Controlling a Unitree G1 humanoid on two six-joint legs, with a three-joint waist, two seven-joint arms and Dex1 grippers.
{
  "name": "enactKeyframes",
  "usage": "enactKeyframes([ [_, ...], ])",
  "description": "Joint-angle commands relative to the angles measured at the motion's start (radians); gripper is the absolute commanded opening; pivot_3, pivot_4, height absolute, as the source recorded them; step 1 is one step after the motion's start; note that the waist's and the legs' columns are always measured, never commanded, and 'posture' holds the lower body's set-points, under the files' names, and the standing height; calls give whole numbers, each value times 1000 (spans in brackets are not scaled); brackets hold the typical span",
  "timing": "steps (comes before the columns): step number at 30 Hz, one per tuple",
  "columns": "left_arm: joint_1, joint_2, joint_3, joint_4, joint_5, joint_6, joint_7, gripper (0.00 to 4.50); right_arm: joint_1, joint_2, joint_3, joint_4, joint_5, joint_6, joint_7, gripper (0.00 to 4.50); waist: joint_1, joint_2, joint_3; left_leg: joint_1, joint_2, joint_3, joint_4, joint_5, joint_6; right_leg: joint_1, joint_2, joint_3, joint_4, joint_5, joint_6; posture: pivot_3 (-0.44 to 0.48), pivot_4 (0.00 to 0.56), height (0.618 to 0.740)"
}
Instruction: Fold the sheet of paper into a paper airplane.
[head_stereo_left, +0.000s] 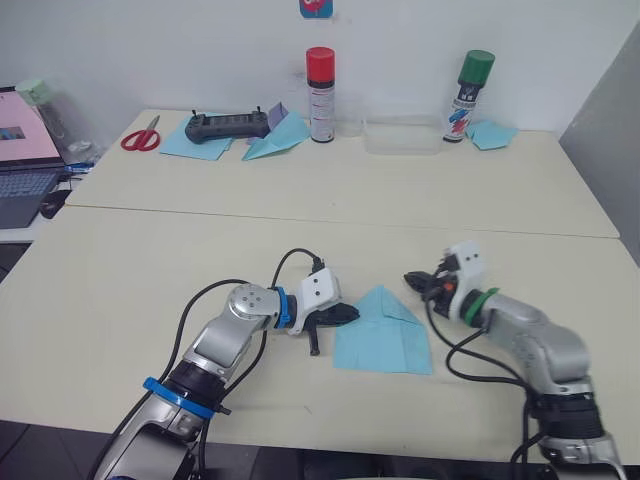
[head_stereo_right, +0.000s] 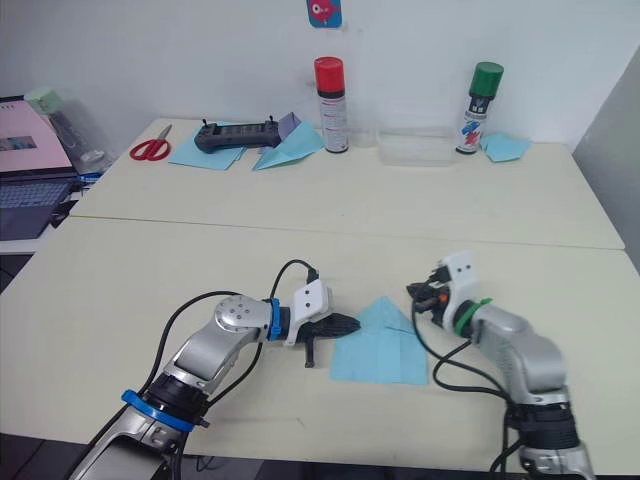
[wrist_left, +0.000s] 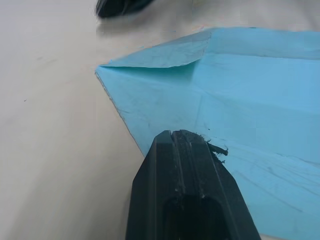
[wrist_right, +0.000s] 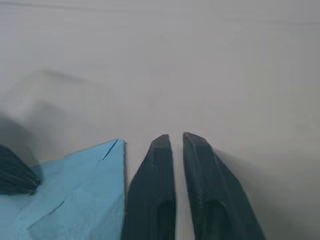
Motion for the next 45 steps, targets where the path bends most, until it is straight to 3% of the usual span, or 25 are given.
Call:
enactKeyframes([
  [1,19,-5,-29,33,42,17,21,0,21,-94,-109,-74,156,253,45,1640,2,1,0,0,0,0,0,0,0,0,0,0,0,0,0,0,150,740],
  [4,24,-6,-29,32,44,15,23,0,46,-114,-199,-85,269,492,31,1640,8,0,0,-1,-1,0,0,0,0,0,-1,0,-1,0,0,0,150,740],
  [9,27,-12,-23,35,48,7,38,0,37,-45,-304,-110,339,687,-24,1640,5,1,0,0,0,0,0,0,0,0,0,1,0,0,0,0,150,740],
  [18,21,-25,-18,34,48,14,57,0,-3,220,-434,-1,552,702,-367,1640,-3,1,0,-1,0,0,0,0,0,-1,0,1,-1,0,0,0,150,740],
  [23,5,-28,-11,42,49,15,61,0,-73,290,-543,79,664,702,-539,1640,-4,2,1,-1,-1,1,0,0,0,-1,0,1,-1,0,0,0,150,740],
  [27,4,-25,-11,45,52,11,58,0,-78,269,-557,130,808,702,-620,1640,-5,3,1,-4,0,0,-1,0,0,-3,0,1,-1,0,0,0,150,740],
  [34,5,-17,-11,45,55,6,56,0,-9,199,-463,132,1007,679,-726,1640,-9,3,0,-7,0,0,-1,0,0,-7,0,1,0,0,0,0,150,740],
  [45,12,-13,-12,47,56,-4,58,0,153,-112,-298,142,1340,460,-834,1640,-12,3,0,-8,0,0,-1,0,1,-8,1,1,-1,0,0,0,150,740],
])
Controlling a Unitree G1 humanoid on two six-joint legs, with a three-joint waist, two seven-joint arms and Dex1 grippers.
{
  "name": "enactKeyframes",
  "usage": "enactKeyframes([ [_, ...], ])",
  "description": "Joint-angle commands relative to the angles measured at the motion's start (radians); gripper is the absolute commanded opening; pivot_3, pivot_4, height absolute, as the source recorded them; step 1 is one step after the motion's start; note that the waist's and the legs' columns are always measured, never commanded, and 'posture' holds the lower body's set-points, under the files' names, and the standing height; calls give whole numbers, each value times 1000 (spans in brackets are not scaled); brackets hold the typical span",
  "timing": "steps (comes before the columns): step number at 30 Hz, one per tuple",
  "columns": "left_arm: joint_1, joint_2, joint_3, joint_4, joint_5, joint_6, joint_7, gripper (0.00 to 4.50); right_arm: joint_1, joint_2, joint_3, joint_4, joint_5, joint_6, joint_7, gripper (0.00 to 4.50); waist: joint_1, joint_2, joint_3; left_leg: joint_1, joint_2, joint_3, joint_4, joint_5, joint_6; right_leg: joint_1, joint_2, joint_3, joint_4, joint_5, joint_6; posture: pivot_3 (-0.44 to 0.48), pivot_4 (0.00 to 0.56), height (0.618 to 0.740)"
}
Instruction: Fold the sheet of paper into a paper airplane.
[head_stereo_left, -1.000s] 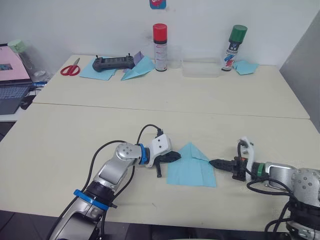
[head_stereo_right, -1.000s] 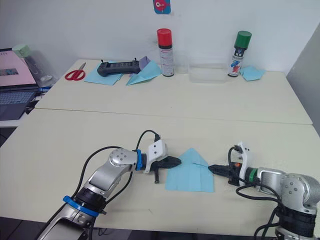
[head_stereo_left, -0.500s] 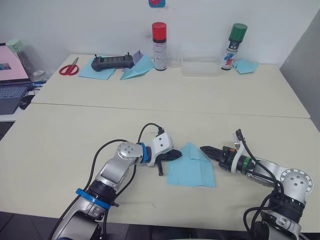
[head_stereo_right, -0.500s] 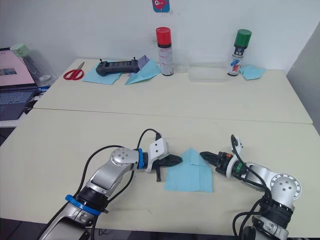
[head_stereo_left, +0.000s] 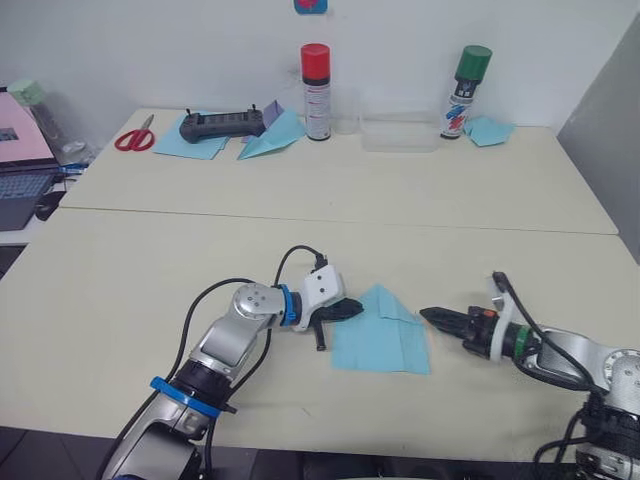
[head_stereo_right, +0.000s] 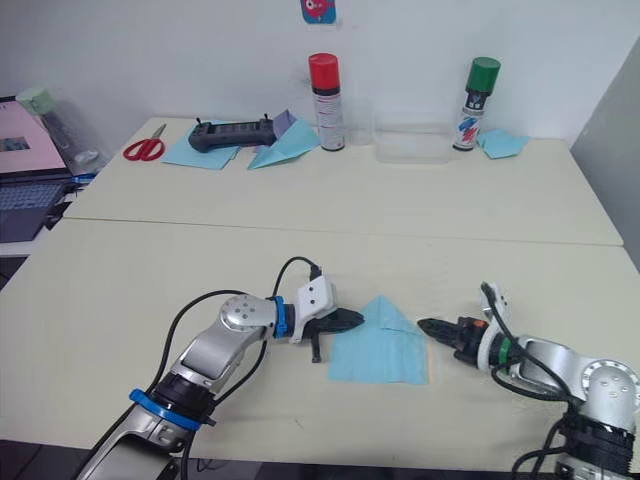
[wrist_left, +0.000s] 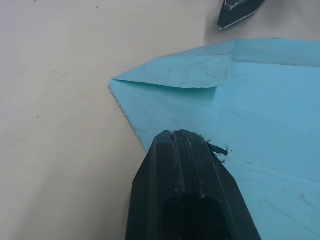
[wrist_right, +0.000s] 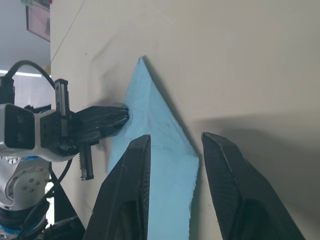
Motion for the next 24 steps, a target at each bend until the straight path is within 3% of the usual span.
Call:
enactKeyframes([
  [1,18,12,-16,35,40,17,14,0,46,-74,60,-26,135,-86,-21,1640,0,0,0,0,0,0,0,0,0,0,0,0,0,0,0,0,150,740],
  [11,10,8,-21,37,44,16,14,0,95,-92,258,-111,254,-319,-78,1640,0,0,0,-2,0,0,1,0,0,-1,0,0,0,0,0,0,150,740],
  [19,12,14,-19,36,45,15,14,0,93,-118,296,-114,254,-377,-69,1640,0,0,0,-5,0,-1,1,0,0,-3,0,0,0,0,0,0,150,740],
  [24,15,14,-18,37,46,12,17,0,105,-226,272,-95,254,-338,-22,1640,0,0,0,-5,0,-1,1,0,0,-4,0,0,0,0,0,0,150,740],
])
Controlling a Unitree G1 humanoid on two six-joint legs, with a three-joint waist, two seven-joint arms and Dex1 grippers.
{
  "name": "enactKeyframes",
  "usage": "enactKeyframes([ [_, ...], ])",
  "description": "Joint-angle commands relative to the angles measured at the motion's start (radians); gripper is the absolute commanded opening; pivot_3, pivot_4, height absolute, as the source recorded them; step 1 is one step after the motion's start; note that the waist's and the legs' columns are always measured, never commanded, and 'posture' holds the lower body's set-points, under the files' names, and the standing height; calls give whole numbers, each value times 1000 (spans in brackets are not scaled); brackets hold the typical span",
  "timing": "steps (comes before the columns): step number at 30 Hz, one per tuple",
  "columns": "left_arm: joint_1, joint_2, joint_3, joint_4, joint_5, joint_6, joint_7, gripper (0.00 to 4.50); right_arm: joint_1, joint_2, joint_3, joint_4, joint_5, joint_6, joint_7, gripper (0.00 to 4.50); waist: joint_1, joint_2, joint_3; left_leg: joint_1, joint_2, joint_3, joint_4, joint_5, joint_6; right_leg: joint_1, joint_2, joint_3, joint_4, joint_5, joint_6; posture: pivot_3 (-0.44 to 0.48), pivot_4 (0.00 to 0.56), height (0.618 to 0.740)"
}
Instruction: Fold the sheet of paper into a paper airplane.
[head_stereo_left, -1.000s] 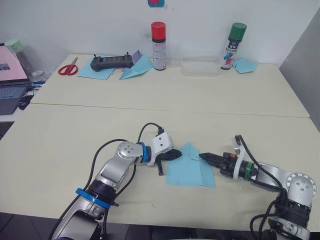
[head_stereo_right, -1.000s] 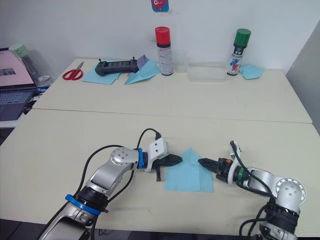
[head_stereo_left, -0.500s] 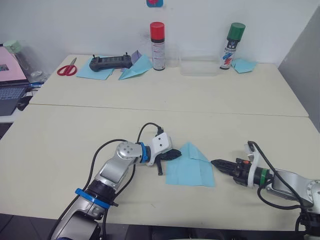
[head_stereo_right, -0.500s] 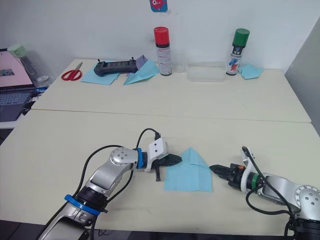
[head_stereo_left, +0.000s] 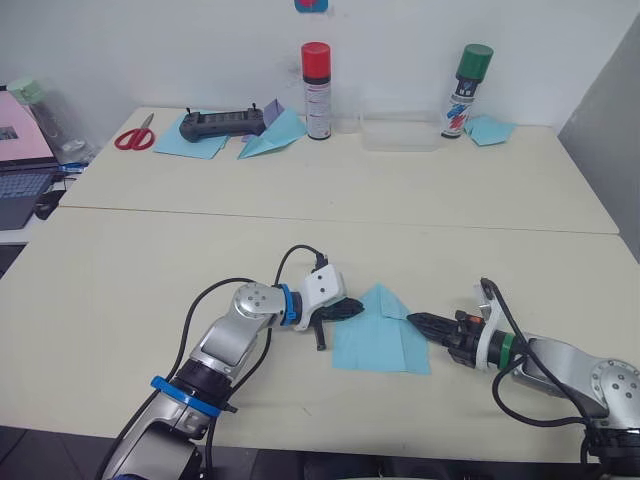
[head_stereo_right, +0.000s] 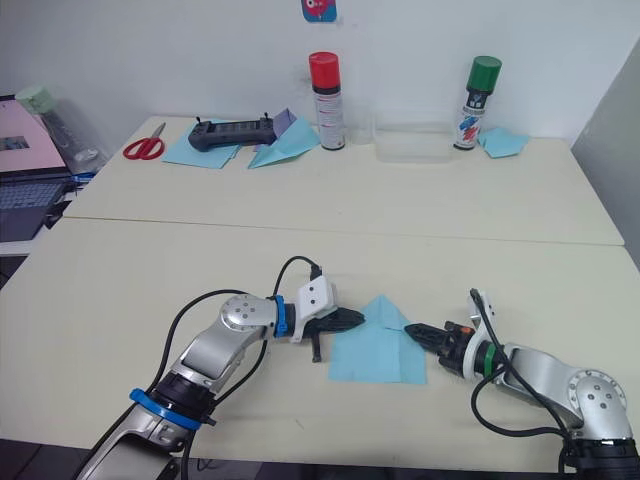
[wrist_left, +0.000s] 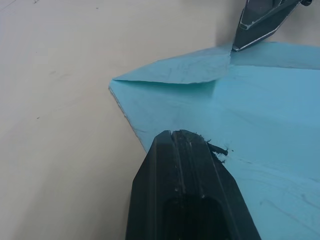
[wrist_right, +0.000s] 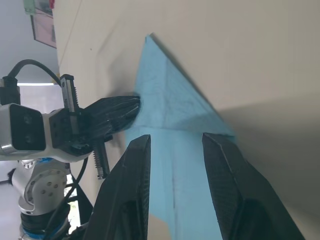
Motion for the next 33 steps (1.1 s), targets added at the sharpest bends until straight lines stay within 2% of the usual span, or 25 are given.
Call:
enactKeyframes([
  [1,19,15,-17,37,46,14,18,0,23,-79,-34,-19,26,39,55,1640,1,0,0,0,0,0,0,0,0,0,0,0,0,0,0,0,150,740],
  [4,19,11,-17,36,46,14,21,0,59,-123,-19,-36,26,58,83,1640,2,0,0,0,0,0,0,0,0,0,0,0,0,0,0,0,150,740],
  [8,25,13,-18,27,45,19,23,0,88,-122,6,-50,26,35,80,1640,2,0,0,0,0,0,0,0,0,0,0,0,0,0,0,0,150,740],
  [18,24,13,-18,21,47,25,29,0,33,40,54,-53,26,-39,22,1640,1,-1,-2,0,1,-1,0,0,0,0,1,0,1,0,0,0,150,740],
  [33,22,14,-14,28,54,15,32,0,-61,97,28,13,26,-52,-5,1640,1,-1,-2,0,1,-1,0,0,0,0,1,0,1,0,0,0,150,740],
])
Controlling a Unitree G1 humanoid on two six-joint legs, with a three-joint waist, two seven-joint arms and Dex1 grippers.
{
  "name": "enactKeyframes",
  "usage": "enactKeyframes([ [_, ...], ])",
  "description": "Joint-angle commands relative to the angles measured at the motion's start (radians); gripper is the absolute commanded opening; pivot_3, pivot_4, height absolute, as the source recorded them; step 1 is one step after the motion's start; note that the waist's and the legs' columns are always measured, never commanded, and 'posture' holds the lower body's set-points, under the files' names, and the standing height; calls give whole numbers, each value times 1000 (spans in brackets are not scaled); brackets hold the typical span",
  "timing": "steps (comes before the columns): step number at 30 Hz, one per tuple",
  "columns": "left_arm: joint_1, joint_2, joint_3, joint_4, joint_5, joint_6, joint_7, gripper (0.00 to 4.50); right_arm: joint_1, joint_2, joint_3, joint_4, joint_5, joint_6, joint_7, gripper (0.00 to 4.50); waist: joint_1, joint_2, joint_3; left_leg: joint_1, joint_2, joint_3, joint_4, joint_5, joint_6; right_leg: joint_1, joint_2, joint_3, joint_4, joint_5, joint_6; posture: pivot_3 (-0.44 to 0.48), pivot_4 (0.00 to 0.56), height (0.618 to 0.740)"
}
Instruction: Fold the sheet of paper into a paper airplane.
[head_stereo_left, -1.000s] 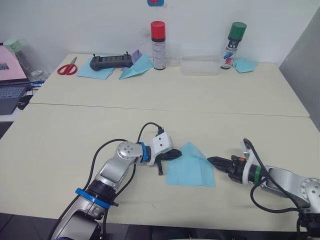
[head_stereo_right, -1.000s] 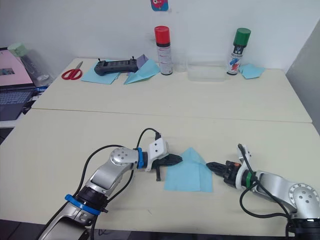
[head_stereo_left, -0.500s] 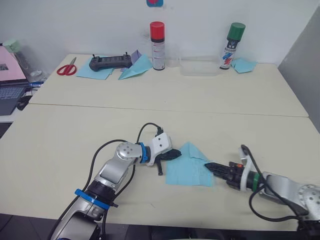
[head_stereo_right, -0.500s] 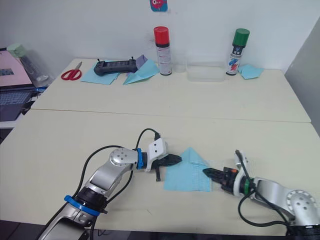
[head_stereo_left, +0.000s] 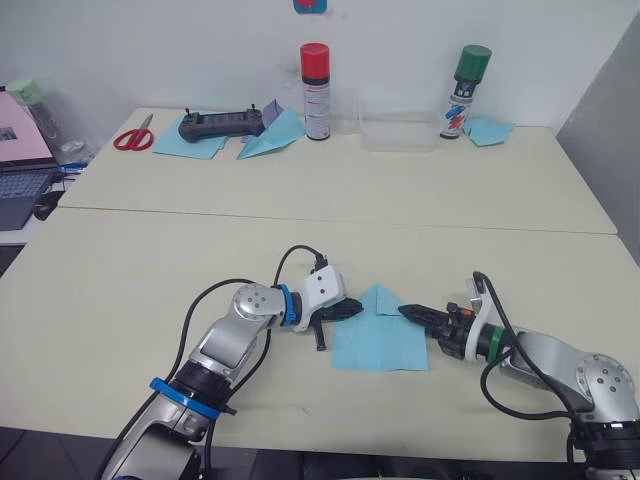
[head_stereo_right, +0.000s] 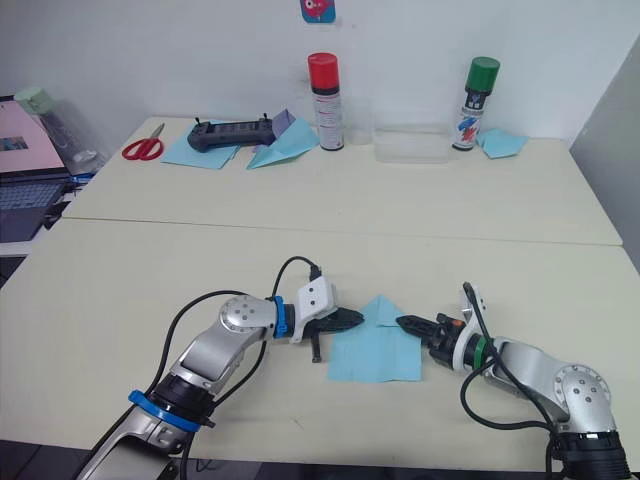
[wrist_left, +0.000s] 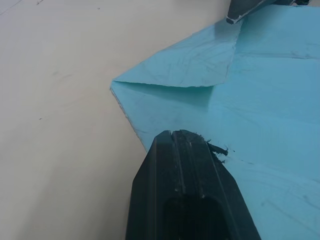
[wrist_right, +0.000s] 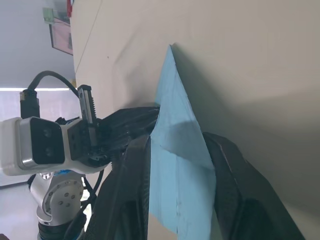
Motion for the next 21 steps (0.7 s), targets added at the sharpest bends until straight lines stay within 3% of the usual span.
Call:
enactKeyframes([
  [1,14,11,-15,41,43,17,18,0,-12,3,-9,-2,24,0,-4,1640,0,0,0,0,0,0,0,0,0,0,0,0,0,0,0,0,150,740],
  [6,14,15,-15,42,47,13,18,0,-21,3,8,0,24,-15,-15,1479,0,0,0,0,0,0,0,0,0,0,0,0,0,0,0,0,150,740],
  [9,15,16,-15,42,50,12,17,0,-21,6,6,3,24,-21,-16,747,0,0,0,0,0,0,0,0,0,0,0,0,0,0,0,0,150,740],
  [11,15,15,-14,41,50,12,17,0,-21,3,7,3,24,-21,-20,19,0,0,0,0,0,0,0,0,0,0,0,0,0,0,0,0,150,740],
  [21,6,9,-16,53,50,9,15,0,-69,-14,34,-18,18,-14,1,19,0,0,0,0,0,0,0,0,0,0,0,0,1,0,0,0,150,740],
])
